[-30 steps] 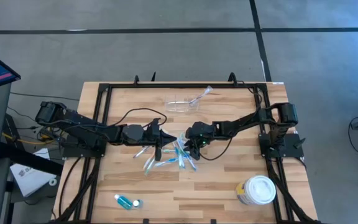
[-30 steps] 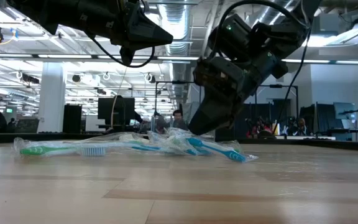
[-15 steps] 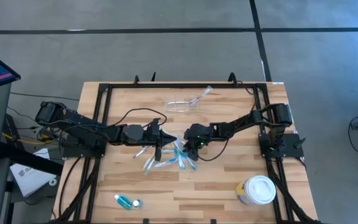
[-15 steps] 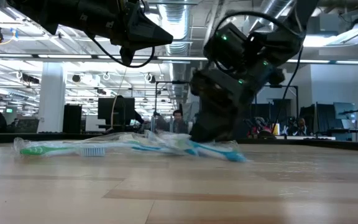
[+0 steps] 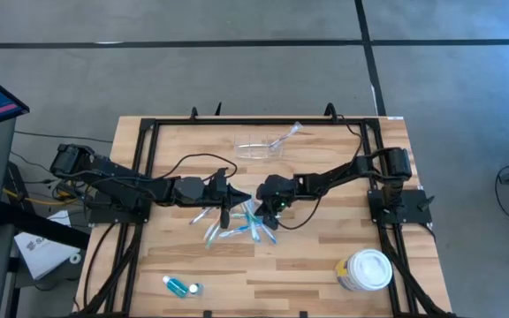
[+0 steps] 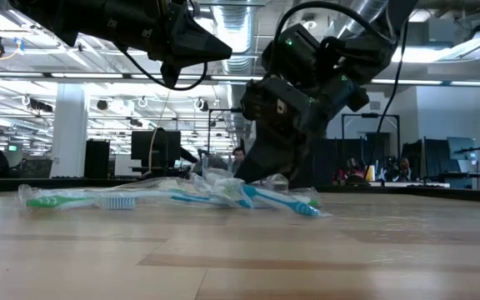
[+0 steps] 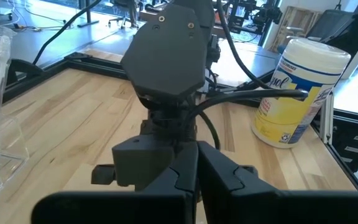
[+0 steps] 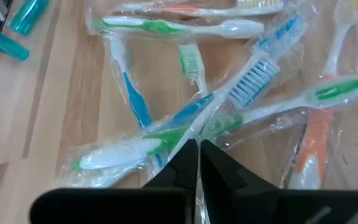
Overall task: Pick & Place toothbrushing station
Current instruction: Put the blue toothbrush into the transparent organizer
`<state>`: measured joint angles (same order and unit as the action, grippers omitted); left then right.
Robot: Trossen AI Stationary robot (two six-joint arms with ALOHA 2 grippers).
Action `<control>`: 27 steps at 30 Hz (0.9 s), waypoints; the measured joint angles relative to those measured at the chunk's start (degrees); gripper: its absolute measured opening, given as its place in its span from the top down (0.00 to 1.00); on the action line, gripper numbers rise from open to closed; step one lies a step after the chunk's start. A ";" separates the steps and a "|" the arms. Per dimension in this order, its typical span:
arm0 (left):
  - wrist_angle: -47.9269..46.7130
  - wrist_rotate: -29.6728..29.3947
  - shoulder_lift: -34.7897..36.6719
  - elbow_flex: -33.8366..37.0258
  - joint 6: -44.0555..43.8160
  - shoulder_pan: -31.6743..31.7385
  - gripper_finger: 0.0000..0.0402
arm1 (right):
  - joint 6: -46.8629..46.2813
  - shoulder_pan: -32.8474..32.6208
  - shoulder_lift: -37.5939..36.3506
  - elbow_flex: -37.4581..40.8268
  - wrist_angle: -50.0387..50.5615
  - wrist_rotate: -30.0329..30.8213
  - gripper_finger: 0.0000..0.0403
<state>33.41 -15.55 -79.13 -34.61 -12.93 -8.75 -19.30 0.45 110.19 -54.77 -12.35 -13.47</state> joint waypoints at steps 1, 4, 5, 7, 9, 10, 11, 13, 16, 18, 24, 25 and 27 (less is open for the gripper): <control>0.00 0.00 0.00 0.00 0.00 0.00 1.00 | -0.05 0.00 0.00 0.00 0.10 0.00 0.99; 0.00 0.00 0.00 0.00 -0.01 0.00 1.00 | -0.03 0.00 0.00 0.01 -0.08 0.00 1.00; 0.00 0.00 0.00 0.00 0.00 0.00 1.00 | -0.01 0.00 0.00 0.01 -0.03 0.00 1.00; 0.00 0.00 0.00 0.00 0.00 0.00 1.00 | 0.16 0.00 0.00 0.01 -0.03 0.00 1.00; 0.00 0.00 0.00 0.00 0.00 0.00 1.00 | 0.24 0.00 0.00 0.01 -0.05 0.00 1.00; 0.00 0.00 0.00 0.00 0.00 0.00 1.00 | 0.28 0.00 0.00 0.01 -0.06 0.00 1.00; 0.00 0.00 0.00 0.00 0.00 0.00 1.00 | 0.37 -0.07 0.00 0.01 -0.11 0.00 1.00; 0.00 0.00 0.00 0.00 0.00 0.04 1.00 | 0.88 -0.25 -0.77 0.08 0.45 0.02 1.00; 0.00 0.00 0.00 0.00 0.00 0.04 1.00 | 1.81 -0.50 -2.54 -0.04 0.10 0.00 1.00; 0.02 0.00 0.00 0.00 0.00 0.04 1.00 | 2.77 -0.52 -4.19 0.07 0.98 0.04 1.00; 0.02 0.00 0.00 0.00 0.00 0.04 1.00 | 4.85 -0.42 -9.85 0.05 4.63 3.16 1.00; 0.02 0.00 0.00 0.00 0.00 0.04 1.00 | 5.32 -0.42 -10.92 0.06 5.66 3.94 1.00; 0.02 0.00 0.00 0.00 0.00 0.04 1.00 | 6.00 -0.44 -12.99 0.04 7.05 5.68 1.00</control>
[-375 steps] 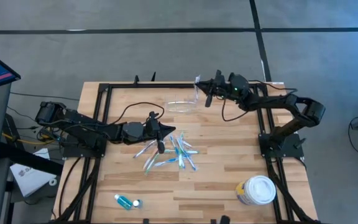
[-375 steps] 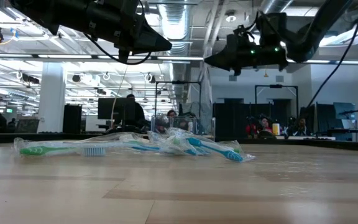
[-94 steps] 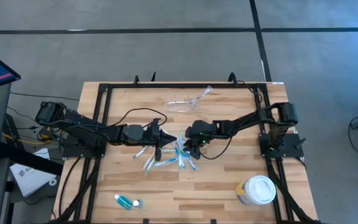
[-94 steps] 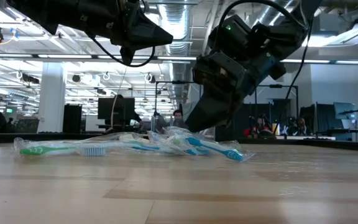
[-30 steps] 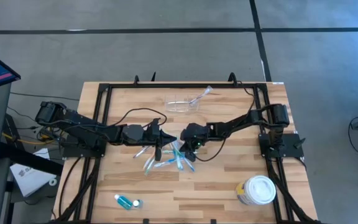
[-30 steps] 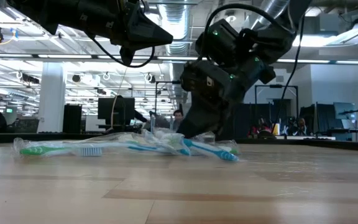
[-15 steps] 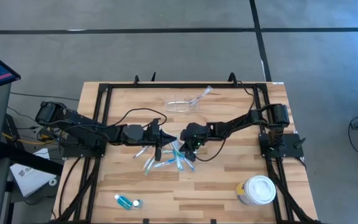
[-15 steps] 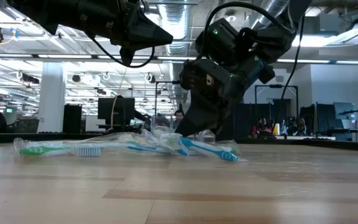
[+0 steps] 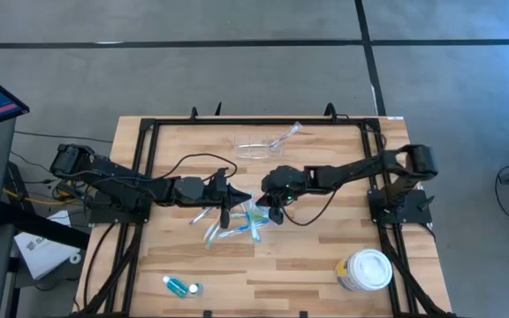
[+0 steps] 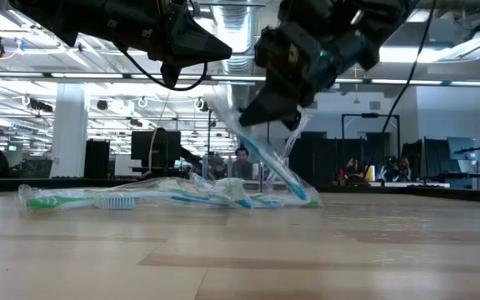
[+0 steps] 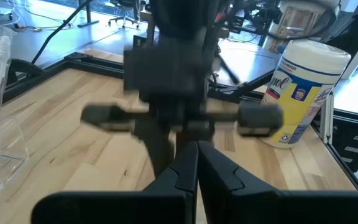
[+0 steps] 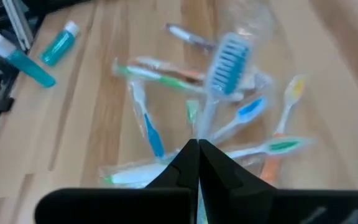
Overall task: Pick & Place toothbrushing station
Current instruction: Put the blue toothbrush into the transparent organizer
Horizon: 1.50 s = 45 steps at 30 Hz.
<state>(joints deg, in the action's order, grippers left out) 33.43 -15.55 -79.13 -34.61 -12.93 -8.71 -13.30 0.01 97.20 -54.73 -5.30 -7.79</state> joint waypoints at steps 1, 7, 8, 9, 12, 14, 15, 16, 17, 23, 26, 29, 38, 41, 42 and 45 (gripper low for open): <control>0.02 0.00 0.00 0.00 0.00 0.00 1.00 | 0.26 0.00 -1.03 -0.01 0.82 0.72 1.00; 0.21 0.00 0.00 0.00 0.00 0.00 1.00 | 1.66 0.11 -6.13 -0.01 3.81 4.00 1.00; 0.27 0.00 0.00 0.00 0.00 0.00 1.00 | 1.78 0.11 -6.89 -0.03 4.05 4.75 1.00; 0.48 0.00 0.00 0.00 0.00 0.00 1.00 | 1.88 0.16 -7.54 -0.03 4.68 5.30 1.00; 0.80 -0.01 0.00 -0.01 0.00 0.00 1.00 | 1.92 0.50 -9.05 -0.01 5.74 6.85 1.00; 1.19 -0.02 0.00 -0.01 0.00 0.00 1.00 | 1.93 0.50 -10.31 -0.01 5.83 7.55 1.00; 1.42 -0.02 0.00 -0.01 0.01 0.00 1.00 | 2.26 0.48 -10.84 -0.03 5.53 7.90 1.00; 1.57 -0.02 0.00 -0.02 0.03 0.00 1.00 | 2.85 0.50 -11.30 -0.01 5.63 8.01 1.00; 1.81 -0.02 0.00 -0.02 0.11 0.00 1.00 | 3.21 0.52 -11.79 -0.01 5.69 8.09 1.00; 2.79 -0.10 0.00 -0.02 0.19 0.20 1.00 | 4.86 0.35 -15.08 -0.01 2.68 8.07 1.00; 4.12 -2.18 0.00 -0.02 0.05 0.20 1.00 | 6.13 -0.04 -16.27 -0.01 1.02 8.00 1.00; 6.03 -2.69 0.00 -0.02 0.48 0.22 0.99 | 6.45 -0.46 -16.87 -0.01 -0.66 7.87 1.00; 9.61 -2.96 0.00 -0.02 1.99 0.22 0.78 | 7.83 -0.85 -16.47 0.03 -3.79 7.85 1.00; 9.83 -2.97 0.00 -0.02 1.99 0.22 0.69 | 8.69 -0.85 -16.47 0.03 -5.99 7.85 1.00; 10.08 -2.95 0.00 -0.02 1.99 0.22 0.67 | 8.90 -0.85 -16.47 0.03 -6.62 7.83 1.00; 10.92 -2.95 0.00 -0.02 2.01 0.22 0.61 | 9.00 -0.85 -16.47 0.01 -7.99 7.81 1.00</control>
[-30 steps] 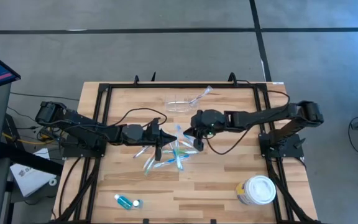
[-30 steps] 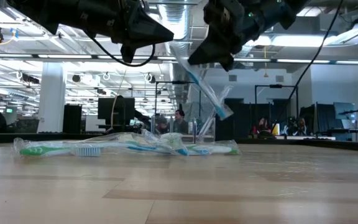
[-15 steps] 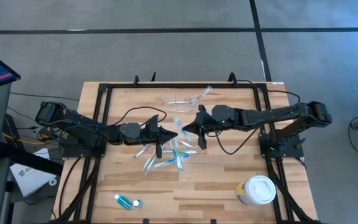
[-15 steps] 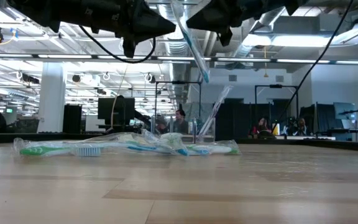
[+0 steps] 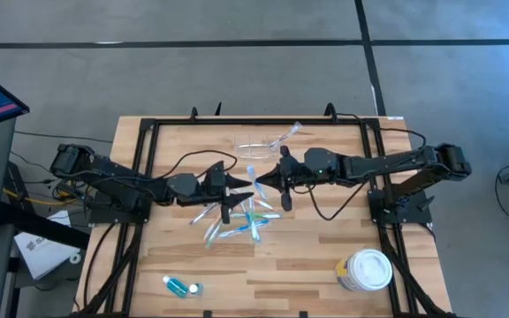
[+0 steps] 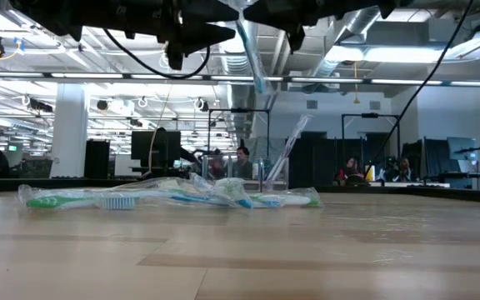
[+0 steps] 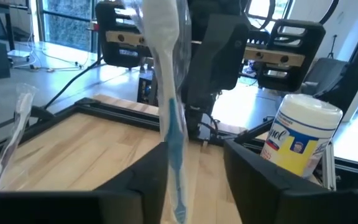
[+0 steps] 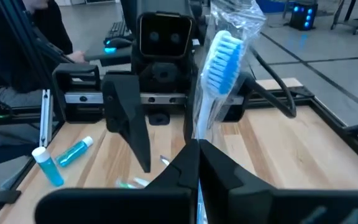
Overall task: Pick & Place toothbrushing station
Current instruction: Put the blue toothbrush into the transparent organizer
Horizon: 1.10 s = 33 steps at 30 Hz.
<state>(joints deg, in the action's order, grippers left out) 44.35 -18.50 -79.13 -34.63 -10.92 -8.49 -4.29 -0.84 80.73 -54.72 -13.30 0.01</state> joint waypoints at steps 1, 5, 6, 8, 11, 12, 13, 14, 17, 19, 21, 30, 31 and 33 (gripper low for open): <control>0.25 0.00 0.00 0.00 0.06 0.00 0.59 | 0.00 0.00 0.00 0.00 0.01 0.00 1.00; 1.22 0.00 0.00 0.00 0.15 0.00 0.52 | 0.24 -0.08 0.00 0.02 -0.63 -0.01 1.00; 1.43 0.01 0.00 0.00 0.16 0.02 0.51 | 0.24 -0.18 0.00 0.02 -0.85 -0.02 1.00; 1.97 -0.26 0.00 0.00 0.17 0.36 0.49 | 0.28 -0.33 0.00 0.00 -1.65 -0.04 1.00; 2.24 -1.20 0.00 0.00 0.16 1.09 0.47 | 0.46 -0.70 0.00 0.01 -2.76 -0.15 1.00; 2.35 -1.26 0.00 0.00 0.16 1.43 0.47 | 0.73 -0.70 0.00 0.01 -2.87 -0.15 1.00; 2.72 -1.27 0.00 0.00 0.15 1.72 0.47 | 1.06 -0.70 0.00 0.01 -2.91 -0.15 1.00; 3.16 -1.28 0.00 0.00 0.16 1.94 0.46 | 1.24 -0.72 0.00 0.01 -3.01 -0.15 1.00; 4.53 -1.52 0.00 0.00 0.18 2.27 0.46 | 1.31 -0.70 0.00 0.02 -3.02 -0.15 1.00; 5.77 -1.54 0.00 0.00 0.90 2.47 0.47 | 1.31 -0.70 0.00 0.01 -3.03 -0.15 1.00; 6.74 -1.52 0.00 0.00 1.89 2.49 0.47 | 1.31 -0.70 0.00 0.00 -3.12 -0.15 1.00; 7.22 -0.99 0.00 0.00 1.99 2.49 0.55 | 1.31 -0.70 0.00 0.00 -3.15 -0.11 1.00; 7.22 -0.66 0.00 0.00 1.98 2.49 0.56 | 1.31 -0.70 0.00 0.00 -3.15 -0.11 1.00; 7.22 0.11 0.00 0.00 1.92 2.49 0.59 | 1.31 -0.70 0.00 0.01 -3.29 -0.11 1.00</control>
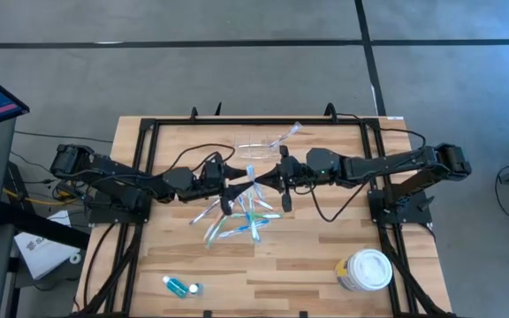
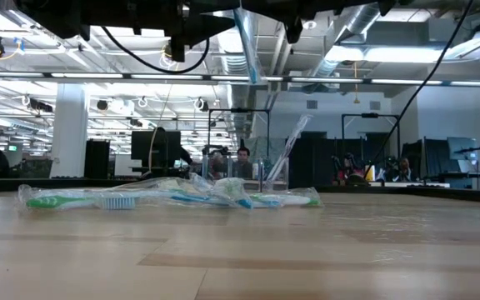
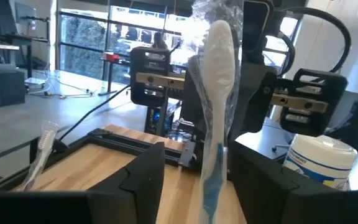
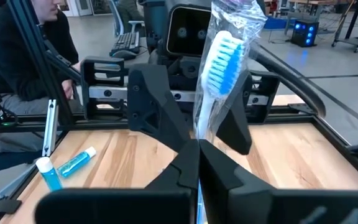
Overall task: Pick & Place toothbrushing station
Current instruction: Put the blue toothbrush into the transparent organizer
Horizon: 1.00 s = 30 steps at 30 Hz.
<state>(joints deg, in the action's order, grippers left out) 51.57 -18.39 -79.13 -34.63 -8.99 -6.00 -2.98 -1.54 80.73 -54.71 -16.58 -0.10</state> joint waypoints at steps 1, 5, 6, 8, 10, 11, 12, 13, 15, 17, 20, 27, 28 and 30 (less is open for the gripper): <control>0.00 0.31 0.00 0.00 0.00 -0.02 0.60 | 0.00 0.00 0.01 -0.01 -0.19 0.00 1.00; -0.02 0.33 0.00 0.00 -0.14 -0.02 0.64 | 0.00 0.00 0.02 -0.01 -0.78 0.03 1.00; -0.02 0.33 0.00 0.00 -0.16 -0.02 0.65 | 0.00 0.01 0.02 -0.01 -0.78 0.08 1.00; -0.02 0.33 0.00 0.00 -0.20 -0.02 0.67 | 0.00 0.07 0.02 -0.01 -0.78 0.09 1.00; -0.02 0.33 0.00 0.00 -0.20 -0.02 0.68 | 0.00 0.07 0.04 -0.01 -0.78 0.09 1.00; -0.04 0.33 0.00 0.00 -0.22 -0.02 0.69 | 0.00 0.07 0.04 -0.01 -0.78 0.09 1.00; -0.03 0.31 0.00 0.00 -0.22 -0.02 0.70 | -0.02 0.04 0.07 -0.01 -0.78 0.09 1.00; -0.04 0.33 0.00 0.00 -0.22 -0.02 0.72 | 0.00 0.04 0.24 -0.03 -0.82 0.09 1.00; -0.04 0.31 0.00 0.00 -0.22 -0.02 0.75 | -0.02 0.06 0.39 -0.05 -0.61 0.11 1.00; -0.04 0.33 0.00 0.00 -0.22 -0.02 0.79 | 0.00 0.06 0.39 -0.05 -0.72 0.11 1.00; -0.07 1.00 0.00 0.00 0.05 -0.02 0.87 | -0.02 0.07 0.39 -0.05 -0.74 0.11 1.00; -0.04 3.56 0.00 0.00 1.53 0.00 0.97 | -0.02 0.04 0.39 -0.05 -0.71 0.11 1.00; -0.07 3.65 0.00 0.00 1.55 0.00 0.97 | -0.02 0.04 0.39 -0.05 -0.69 0.11 1.00; -0.07 3.65 0.00 0.00 1.59 0.00 0.98 | -0.02 0.04 0.39 -0.05 -0.67 0.11 1.00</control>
<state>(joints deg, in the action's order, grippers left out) 51.51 -14.74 -79.13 -34.63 -7.40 -6.00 -3.01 -1.50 81.12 -54.76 -17.26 0.01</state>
